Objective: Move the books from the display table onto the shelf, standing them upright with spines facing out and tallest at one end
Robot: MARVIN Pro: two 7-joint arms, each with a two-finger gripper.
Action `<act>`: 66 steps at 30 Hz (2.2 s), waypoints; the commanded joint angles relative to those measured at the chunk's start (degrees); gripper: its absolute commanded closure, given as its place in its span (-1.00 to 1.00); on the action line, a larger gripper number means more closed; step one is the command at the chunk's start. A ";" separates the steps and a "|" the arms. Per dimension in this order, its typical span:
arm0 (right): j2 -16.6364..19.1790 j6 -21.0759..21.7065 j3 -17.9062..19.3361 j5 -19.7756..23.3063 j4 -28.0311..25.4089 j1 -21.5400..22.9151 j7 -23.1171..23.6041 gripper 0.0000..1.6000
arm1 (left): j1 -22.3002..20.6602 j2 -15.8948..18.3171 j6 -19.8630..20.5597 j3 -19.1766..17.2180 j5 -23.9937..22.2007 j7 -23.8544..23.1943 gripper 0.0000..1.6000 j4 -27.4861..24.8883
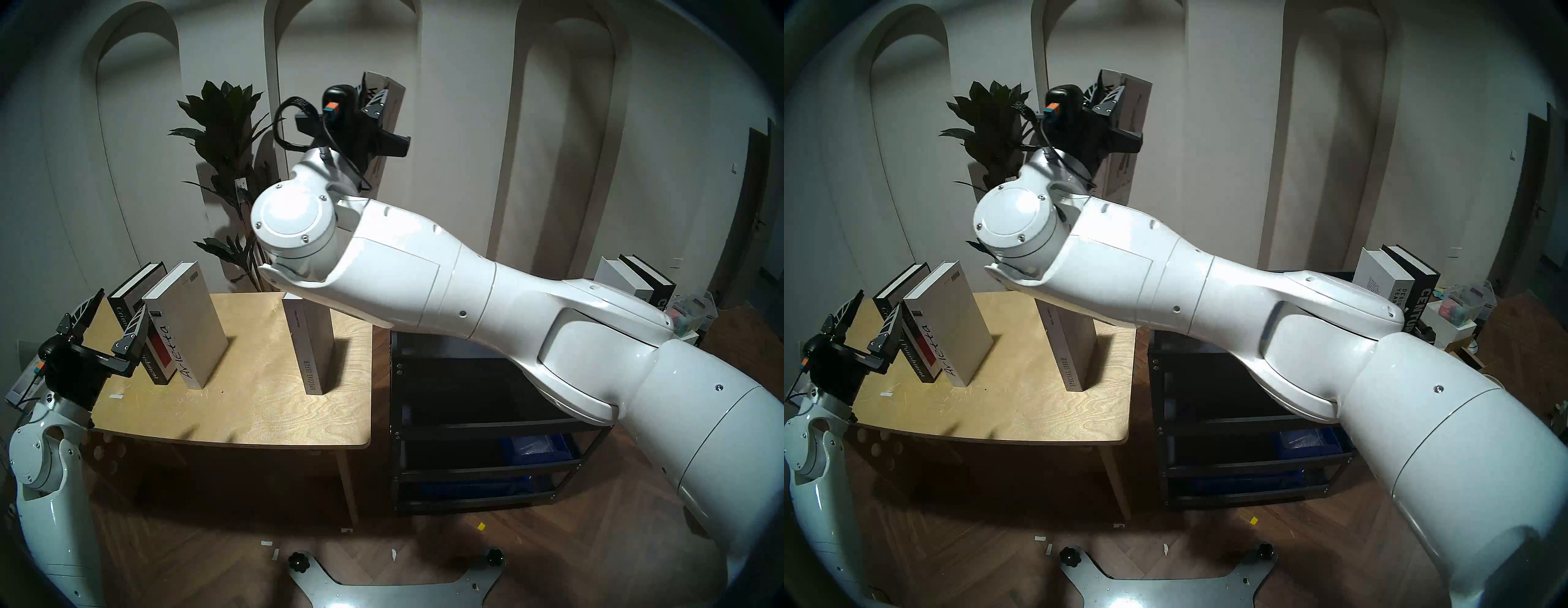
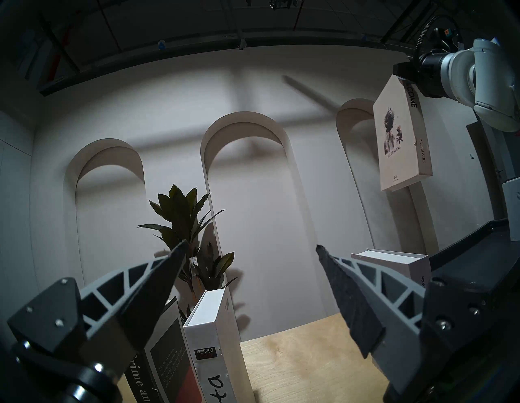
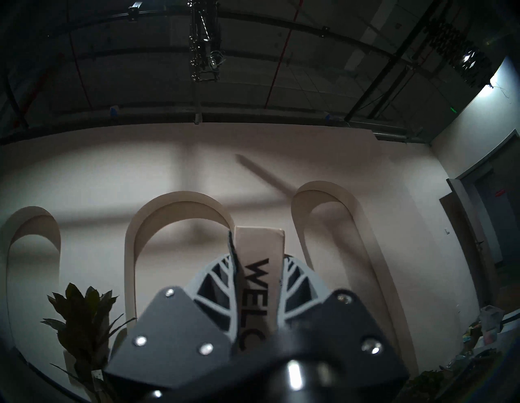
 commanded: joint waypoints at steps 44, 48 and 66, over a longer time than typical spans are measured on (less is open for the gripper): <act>36.90 7.08 11.01 3.41 -28.36 -14.56 11.69 1.00 | -0.26 0.23 -0.16 0.01 -0.05 0.16 -1.00 -0.34; 39.90 7.31 12.21 4.72 -29.10 -15.64 13.53 1.00 | -0.27 0.24 -0.17 0.01 -0.05 0.18 -1.00 -0.33; 56.76 9.76 13.91 10.42 -32.75 -19.69 29.19 1.00 | -0.28 0.27 -0.21 0.03 -0.06 0.25 -1.00 -0.40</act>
